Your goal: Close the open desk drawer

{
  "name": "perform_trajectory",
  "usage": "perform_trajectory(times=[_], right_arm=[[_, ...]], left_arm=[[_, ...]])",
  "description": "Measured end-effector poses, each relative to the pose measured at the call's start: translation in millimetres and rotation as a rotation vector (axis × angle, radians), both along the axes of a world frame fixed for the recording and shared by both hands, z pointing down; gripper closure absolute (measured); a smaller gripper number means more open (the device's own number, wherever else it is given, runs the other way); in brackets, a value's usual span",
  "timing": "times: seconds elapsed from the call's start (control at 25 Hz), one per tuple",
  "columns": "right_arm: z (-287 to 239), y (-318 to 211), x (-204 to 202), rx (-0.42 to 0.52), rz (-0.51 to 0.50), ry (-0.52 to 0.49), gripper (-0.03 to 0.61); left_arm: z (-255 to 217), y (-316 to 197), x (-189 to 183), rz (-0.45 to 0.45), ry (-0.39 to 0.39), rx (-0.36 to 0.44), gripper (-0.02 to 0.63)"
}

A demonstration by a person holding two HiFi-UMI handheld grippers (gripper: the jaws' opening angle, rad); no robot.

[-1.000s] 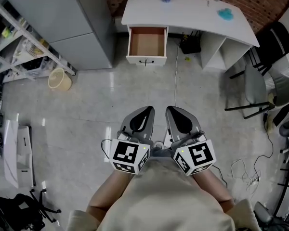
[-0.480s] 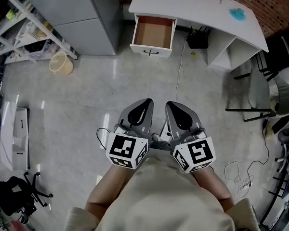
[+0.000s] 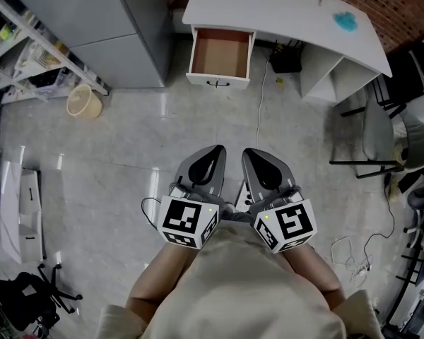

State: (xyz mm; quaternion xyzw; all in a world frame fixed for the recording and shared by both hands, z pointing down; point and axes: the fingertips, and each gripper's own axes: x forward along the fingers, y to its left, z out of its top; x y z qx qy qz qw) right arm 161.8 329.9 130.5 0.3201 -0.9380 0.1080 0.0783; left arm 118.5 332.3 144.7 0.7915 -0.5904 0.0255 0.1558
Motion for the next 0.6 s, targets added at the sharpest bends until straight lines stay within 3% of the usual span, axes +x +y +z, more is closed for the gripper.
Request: perform_trajectory(times=[0.6], right_arm=[[6,-94,-68,-0.040,0.064,-0.013,0.577]], left_arm=[[3,-91,-65,0.064,-0.021,-0.031,0.611]])
